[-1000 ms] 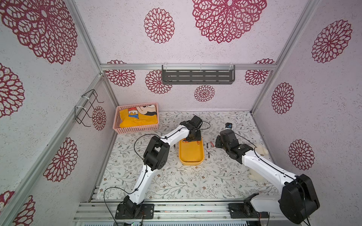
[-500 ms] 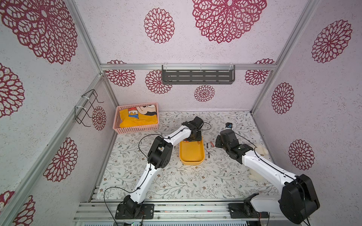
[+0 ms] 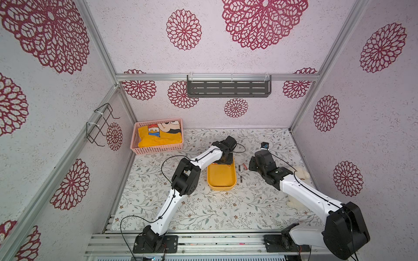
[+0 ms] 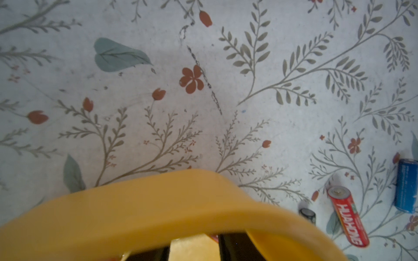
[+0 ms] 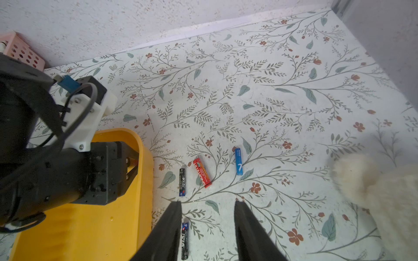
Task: Take the batteries out of the storage box
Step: Pick up the battery from the storage box.
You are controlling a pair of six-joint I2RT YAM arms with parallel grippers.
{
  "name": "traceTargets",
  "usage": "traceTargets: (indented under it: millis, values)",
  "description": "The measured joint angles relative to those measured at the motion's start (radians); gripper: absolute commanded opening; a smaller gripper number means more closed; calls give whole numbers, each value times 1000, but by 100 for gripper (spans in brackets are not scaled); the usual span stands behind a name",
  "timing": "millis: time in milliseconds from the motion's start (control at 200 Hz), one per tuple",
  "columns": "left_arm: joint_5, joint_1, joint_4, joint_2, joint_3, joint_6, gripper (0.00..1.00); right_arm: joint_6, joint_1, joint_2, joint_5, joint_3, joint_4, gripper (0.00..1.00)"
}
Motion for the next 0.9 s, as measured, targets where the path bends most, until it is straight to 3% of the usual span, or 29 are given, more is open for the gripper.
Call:
traceTargets:
  millis: [135,335,605,901]
  values:
    - [20,-2,-3,-3,-1,0,41,0,0,0,-6,0,4,44]
    - [50,-2,1,-19,-26,-7,39,0,0,0,-7,0,4,45]
    - [56,-3,3,-21,-31,-9,22,0,0,0,-7,0,5,45]
    - [48,-3,-8,-21,-32,6,11,0,0,-1,-20,0,11,46]
